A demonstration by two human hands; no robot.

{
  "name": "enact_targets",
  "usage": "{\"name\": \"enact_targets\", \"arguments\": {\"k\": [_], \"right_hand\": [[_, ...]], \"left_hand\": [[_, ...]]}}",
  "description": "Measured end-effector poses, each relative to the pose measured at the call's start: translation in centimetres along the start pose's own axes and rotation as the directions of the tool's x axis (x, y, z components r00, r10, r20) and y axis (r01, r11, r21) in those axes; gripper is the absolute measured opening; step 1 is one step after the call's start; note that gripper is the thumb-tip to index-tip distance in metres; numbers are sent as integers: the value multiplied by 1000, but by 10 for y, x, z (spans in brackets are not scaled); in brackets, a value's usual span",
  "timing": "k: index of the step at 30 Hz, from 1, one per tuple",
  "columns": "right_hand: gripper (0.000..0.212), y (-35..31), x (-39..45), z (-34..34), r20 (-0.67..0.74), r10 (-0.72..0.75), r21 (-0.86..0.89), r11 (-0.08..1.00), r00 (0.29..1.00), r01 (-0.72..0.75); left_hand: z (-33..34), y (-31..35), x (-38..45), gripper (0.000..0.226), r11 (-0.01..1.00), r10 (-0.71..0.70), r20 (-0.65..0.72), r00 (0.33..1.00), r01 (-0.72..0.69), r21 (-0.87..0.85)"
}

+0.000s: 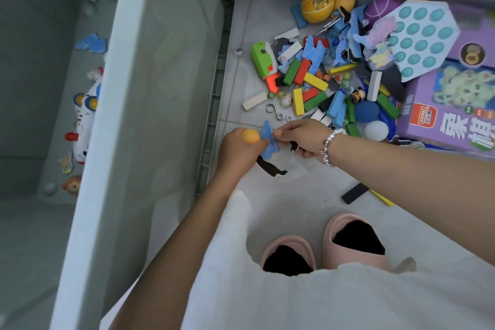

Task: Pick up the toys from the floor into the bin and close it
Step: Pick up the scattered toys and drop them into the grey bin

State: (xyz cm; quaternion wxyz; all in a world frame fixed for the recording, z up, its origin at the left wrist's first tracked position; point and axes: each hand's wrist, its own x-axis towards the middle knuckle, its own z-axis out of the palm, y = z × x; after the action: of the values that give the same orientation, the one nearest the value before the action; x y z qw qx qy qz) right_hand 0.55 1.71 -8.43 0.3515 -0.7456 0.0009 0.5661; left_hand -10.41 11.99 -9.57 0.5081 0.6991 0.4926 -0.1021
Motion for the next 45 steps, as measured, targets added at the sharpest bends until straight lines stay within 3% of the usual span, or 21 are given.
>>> {"name": "enact_targets", "arguments": {"k": [4, 11, 17, 20, 24, 27, 30, 32, 36, 38, 42, 45], "right_hand": [[9, -28, -22, -20, 55, -8, -27, 1000, 998, 9], [11, -117, -126, -45, 132, -340, -121, 927, 931, 356], [15, -167, -208, 4, 187, -510, -35, 851, 840, 524], [15, -179, -224, 43, 193, -531, -12, 840, 825, 543], [21, -181, -224, 94, 205, -502, -46, 853, 841, 520], [36, -184, -221, 115, 143, -522, -232, 808, 841, 541], [39, -186, -223, 121, 180, -505, -291, 792, 844, 536], [39, -183, -230, 123, 228, -541, -397, 707, 809, 585], [38, -174, -247, 134, 285, -627, -648, 430, 725, 628], [37, -169, -252, 147, 292, -662, -705, 339, 690, 623], [35, -148, -268, 179, 266, -704, -654, 370, 659, 660], [30, -128, -292, 208, 284, -752, -620, 329, 595, 712]], "left_hand": [[-9, 33, -22, 25, 993, 36, -55, 998, -42, -113], [-61, 113, -112, 17, 878, 142, -217, 966, -224, -423], [-138, 133, -187, 16, 789, 191, -414, 890, -390, -475], [-175, 123, -204, 16, 760, 135, -442, 887, -379, -528], [-199, 91, -208, 15, 801, 51, -467, 883, -315, -508], [-206, 72, -205, 34, 841, -41, -403, 914, -186, -508], [-215, 59, -202, 49, 900, -73, -396, 915, -111, -421], [-219, 49, -204, 49, 928, -42, -416, 909, -119, -353], [-224, 31, -217, 69, 958, 39, -401, 915, -149, -247], [-227, 21, -228, 60, 953, 70, -447, 892, -192, -233], [-235, -3, -262, 15, 850, 79, -583, 809, -360, -384], [-242, -43, -299, 11, 775, -26, -627, 778, -380, -505]]}}
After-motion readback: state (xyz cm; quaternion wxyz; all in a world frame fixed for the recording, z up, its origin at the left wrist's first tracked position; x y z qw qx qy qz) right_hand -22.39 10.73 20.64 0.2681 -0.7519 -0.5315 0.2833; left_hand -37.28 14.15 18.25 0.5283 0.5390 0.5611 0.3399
